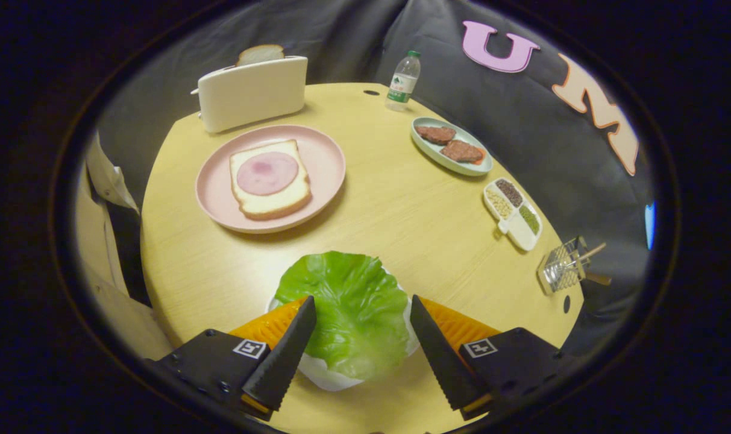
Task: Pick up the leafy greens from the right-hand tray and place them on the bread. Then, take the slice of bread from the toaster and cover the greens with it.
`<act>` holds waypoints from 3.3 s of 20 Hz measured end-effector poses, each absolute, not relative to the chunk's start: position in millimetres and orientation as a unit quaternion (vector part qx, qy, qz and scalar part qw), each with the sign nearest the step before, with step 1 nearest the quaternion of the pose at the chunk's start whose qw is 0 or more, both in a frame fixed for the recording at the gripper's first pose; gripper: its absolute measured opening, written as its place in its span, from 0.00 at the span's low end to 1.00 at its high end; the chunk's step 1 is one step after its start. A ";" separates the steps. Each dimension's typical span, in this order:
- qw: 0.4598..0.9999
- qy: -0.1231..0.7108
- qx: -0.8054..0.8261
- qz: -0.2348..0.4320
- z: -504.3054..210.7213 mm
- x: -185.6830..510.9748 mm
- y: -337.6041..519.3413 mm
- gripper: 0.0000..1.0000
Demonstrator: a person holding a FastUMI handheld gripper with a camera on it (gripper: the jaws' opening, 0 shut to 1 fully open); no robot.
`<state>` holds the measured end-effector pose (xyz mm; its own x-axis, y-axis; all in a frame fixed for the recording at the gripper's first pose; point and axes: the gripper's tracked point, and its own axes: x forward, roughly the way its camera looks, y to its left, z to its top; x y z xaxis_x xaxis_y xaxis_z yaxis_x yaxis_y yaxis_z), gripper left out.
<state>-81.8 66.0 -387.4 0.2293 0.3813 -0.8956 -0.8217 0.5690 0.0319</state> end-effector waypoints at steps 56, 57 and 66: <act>0.727 0.491 -0.162 0.451 -304.6 -106.7 229.5 0.04; 0.725 0.491 -0.162 0.456 -305.5 -107.5 236.7 0.04; 0.694 0.500 -0.158 0.493 -324.9 -121.9 284.6 0.05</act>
